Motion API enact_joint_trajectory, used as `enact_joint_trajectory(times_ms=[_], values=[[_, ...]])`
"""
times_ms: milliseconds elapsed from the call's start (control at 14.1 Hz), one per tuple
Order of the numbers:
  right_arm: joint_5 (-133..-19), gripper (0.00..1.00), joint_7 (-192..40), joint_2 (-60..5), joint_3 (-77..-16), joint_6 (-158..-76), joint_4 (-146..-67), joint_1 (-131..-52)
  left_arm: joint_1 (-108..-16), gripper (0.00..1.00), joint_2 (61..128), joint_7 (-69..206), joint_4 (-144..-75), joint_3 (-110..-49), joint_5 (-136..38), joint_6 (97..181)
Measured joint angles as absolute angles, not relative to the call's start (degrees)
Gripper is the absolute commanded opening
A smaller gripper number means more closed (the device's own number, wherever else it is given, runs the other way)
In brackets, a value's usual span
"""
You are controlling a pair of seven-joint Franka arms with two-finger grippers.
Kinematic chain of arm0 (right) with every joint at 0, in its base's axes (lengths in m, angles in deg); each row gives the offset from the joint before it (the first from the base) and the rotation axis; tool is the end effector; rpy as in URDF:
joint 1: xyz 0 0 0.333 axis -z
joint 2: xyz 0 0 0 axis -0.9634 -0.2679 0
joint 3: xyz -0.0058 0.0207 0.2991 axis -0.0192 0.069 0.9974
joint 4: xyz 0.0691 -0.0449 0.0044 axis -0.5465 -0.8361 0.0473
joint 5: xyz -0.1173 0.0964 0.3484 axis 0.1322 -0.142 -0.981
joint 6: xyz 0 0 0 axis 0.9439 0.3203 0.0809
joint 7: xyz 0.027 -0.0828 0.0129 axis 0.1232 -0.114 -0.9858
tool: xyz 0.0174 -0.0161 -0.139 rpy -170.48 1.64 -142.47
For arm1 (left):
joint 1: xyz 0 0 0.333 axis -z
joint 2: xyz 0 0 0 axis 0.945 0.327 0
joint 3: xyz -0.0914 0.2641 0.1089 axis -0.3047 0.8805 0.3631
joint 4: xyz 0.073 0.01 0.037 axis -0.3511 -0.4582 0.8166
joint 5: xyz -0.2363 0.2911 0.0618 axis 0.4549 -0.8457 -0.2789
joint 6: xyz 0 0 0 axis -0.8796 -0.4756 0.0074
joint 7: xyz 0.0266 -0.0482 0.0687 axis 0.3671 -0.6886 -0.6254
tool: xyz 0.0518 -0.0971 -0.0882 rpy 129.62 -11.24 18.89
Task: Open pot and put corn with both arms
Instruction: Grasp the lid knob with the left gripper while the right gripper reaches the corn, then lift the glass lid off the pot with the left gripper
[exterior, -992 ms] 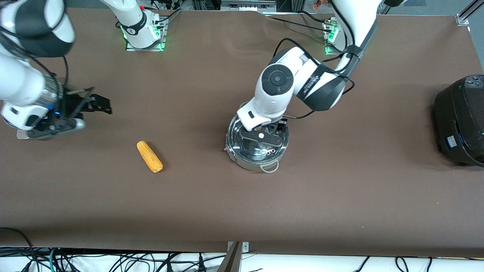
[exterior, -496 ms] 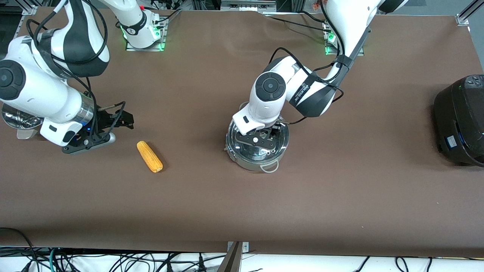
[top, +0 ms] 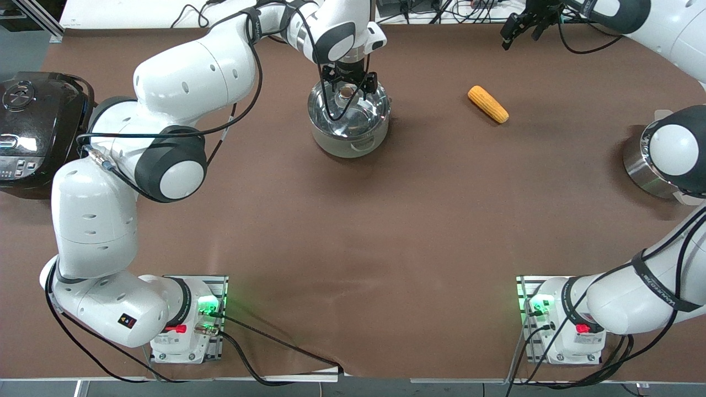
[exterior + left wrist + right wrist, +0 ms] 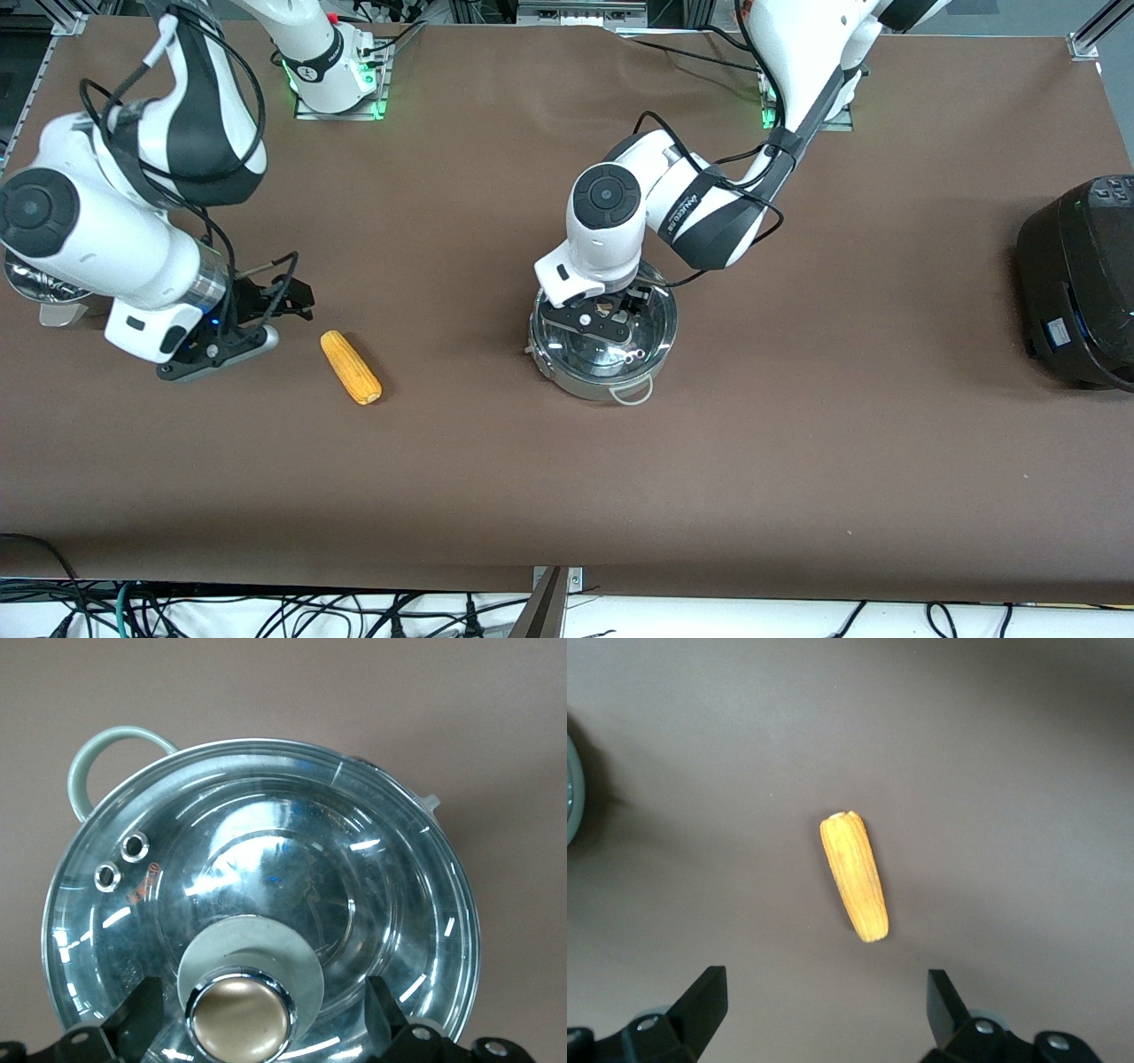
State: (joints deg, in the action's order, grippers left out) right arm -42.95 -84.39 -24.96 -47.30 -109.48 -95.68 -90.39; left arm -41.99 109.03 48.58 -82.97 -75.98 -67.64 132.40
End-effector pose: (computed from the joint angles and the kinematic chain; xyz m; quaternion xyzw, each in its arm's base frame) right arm 0.6347 0.1268 0.4012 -0.9807 -0.1945 0.0071 0.0165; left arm 0.5507 -0.4503 0.3027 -0.9881 0.1529 0.0167 0.0077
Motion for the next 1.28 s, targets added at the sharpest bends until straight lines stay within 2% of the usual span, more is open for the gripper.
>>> enact_joint_trajectory(times_ms=[142, 283, 425, 567, 921, 992, 1134, 1276], values=[[-42.96, 1.00, -85.14, -27.12, -47.15, -111.88, -95.67, -90.44, -41.99, 0.73, 109.03, 48.59, -83.23, -75.97, -67.64, 132.17], [-42.96, 1.00, -86.63, -29.40, -47.06, -114.50, -95.68, -90.54, -42.01, 0.46, 109.03, 48.60, -83.27, -75.91, -67.64, 132.06], [-42.99, 1.00, -88.41, -31.69, -46.81, -117.64, -95.69, -90.59, -42.07, 0.26, 108.91, 48.60, -83.27, -75.68, -68.01, 131.71], [-42.99, 1.00, -89.10, -34.42, -45.79, -121.45, -95.70, -90.67, -42.18, 0.19, 108.86, 48.63, -83.27, -75.66, -68.02, 131.66], [-42.99, 1.00, -91.03, -40.43, -43.53, -128.96, -95.70, -91.03, -42.17, 0.17, 107.83, 48.57, -82.95, -75.68, -68.02, 131.20], [-42.99, 1.00, -92.29, -41.21, -43.17, -129.73, -95.70, -91.06, -42.18, 0.15, 106.69, 48.57, -82.57, -75.69, -68.02, 130.17], [-42.99, 1.00, -94.39, -42.14, -42.94, -130.09, -95.74, -91.06, -42.25, 0.04, 103.11, 48.57, -81.91, -75.68, -68.02, 126.08], [-42.99, 1.00, -95.89, -42.36, -42.94, -130.09, -96.34, -90.90, -43.29, 0.04, 99.48, 48.63, -81.86, -75.60, -68.02, 120.33]])
